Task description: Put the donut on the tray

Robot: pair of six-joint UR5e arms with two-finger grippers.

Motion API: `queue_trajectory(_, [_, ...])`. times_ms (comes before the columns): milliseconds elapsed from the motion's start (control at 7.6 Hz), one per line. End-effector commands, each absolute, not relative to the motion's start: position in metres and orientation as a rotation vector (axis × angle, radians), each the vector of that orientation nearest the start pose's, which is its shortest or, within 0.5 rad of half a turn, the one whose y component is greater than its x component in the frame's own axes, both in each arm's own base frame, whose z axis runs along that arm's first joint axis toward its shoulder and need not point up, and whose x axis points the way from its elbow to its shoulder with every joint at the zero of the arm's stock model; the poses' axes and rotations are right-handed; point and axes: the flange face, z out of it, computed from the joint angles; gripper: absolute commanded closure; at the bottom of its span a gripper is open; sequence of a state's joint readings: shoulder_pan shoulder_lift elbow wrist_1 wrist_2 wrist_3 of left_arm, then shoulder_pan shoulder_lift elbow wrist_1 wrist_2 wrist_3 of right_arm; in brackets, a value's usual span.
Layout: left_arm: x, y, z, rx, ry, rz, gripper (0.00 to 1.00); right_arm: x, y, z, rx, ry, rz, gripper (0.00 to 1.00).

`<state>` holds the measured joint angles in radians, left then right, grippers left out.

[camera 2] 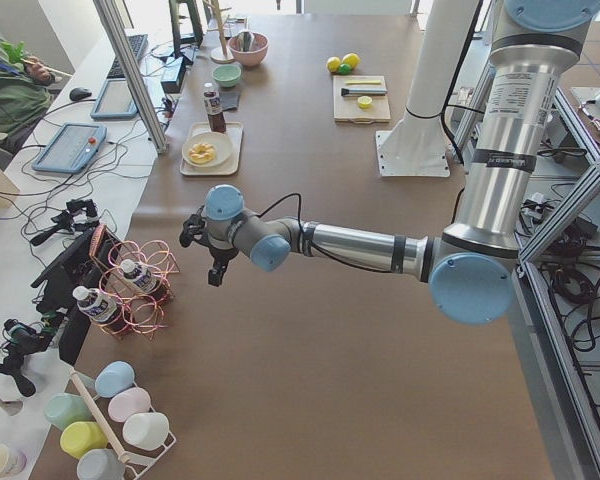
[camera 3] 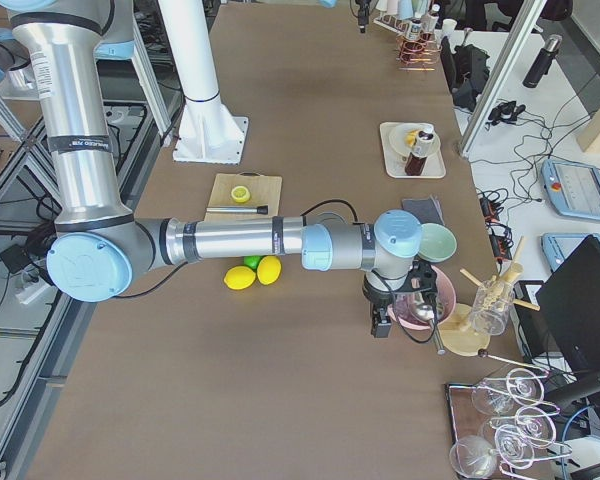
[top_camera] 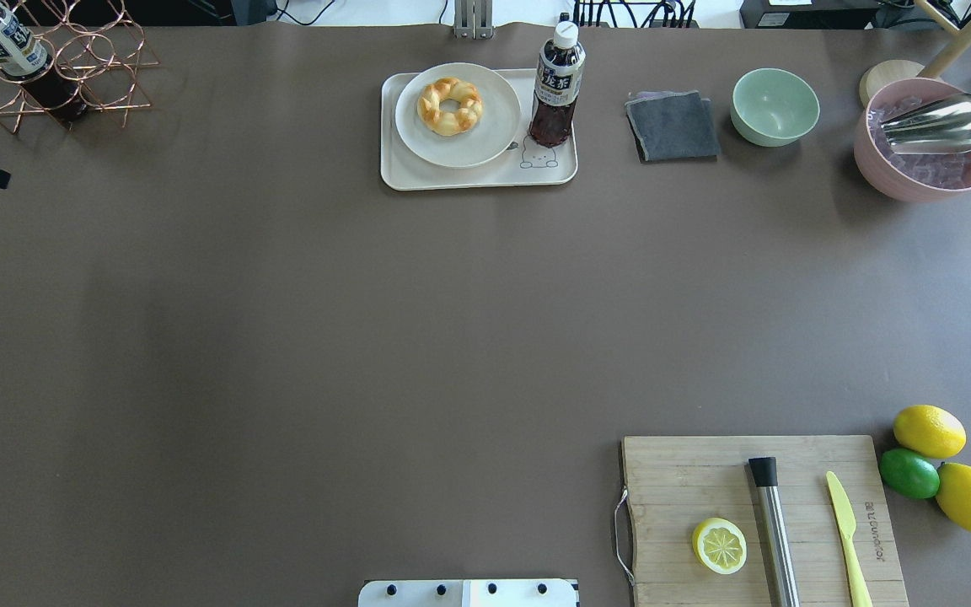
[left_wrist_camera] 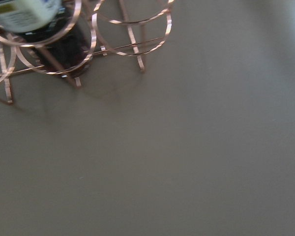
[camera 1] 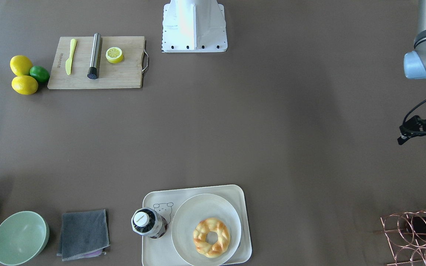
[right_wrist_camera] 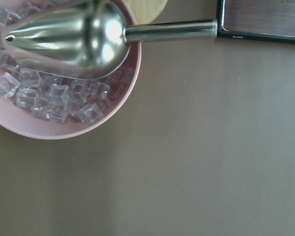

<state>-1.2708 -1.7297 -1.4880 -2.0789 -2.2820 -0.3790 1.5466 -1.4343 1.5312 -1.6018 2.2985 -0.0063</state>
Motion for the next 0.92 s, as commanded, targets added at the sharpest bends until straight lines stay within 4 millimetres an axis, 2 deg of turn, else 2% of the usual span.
queue_trajectory(0, [-0.003, -0.524, 0.628, 0.292, 0.86, 0.122, 0.0, 0.088, -0.512, 0.658, 0.029, -0.719, -0.028, 0.0])
queue_trajectory(132, [-0.026, -0.516, 0.635, 0.287, 0.862, 0.075, 0.0, 0.092, -0.5, 0.673, -0.002, -0.724, 0.0, 0.0])
queue_trajectory(263, [-0.039, -0.497, 0.655, 0.234, 0.869, 0.024, 0.0, 0.092, -0.494, 0.681, -0.017, -0.724, 0.007, 0.0])
queue_trajectory(395, [-0.05, -0.492, 0.661, 0.207, 0.873, -0.012, 0.01, 0.091, -0.491, 0.682, -0.02, -0.728, 0.009, 0.0])
queue_trajectory(526, [-0.061, -0.472, 0.672, 0.174, 0.94, -0.046, 0.01, 0.091, -0.489, 0.682, -0.019, -0.732, 0.008, 0.0])
queue_trajectory(658, [-0.057, -0.47, 0.667, 0.183, 0.983, -0.016, 0.01, 0.091, -0.488, 0.684, -0.021, -0.732, 0.009, 0.0])
queue_trajectory(789, [-0.057, -0.453, 0.681, 0.155, 0.979, -0.029, 0.01, 0.091, -0.485, 0.686, -0.025, -0.734, 0.012, 0.0])
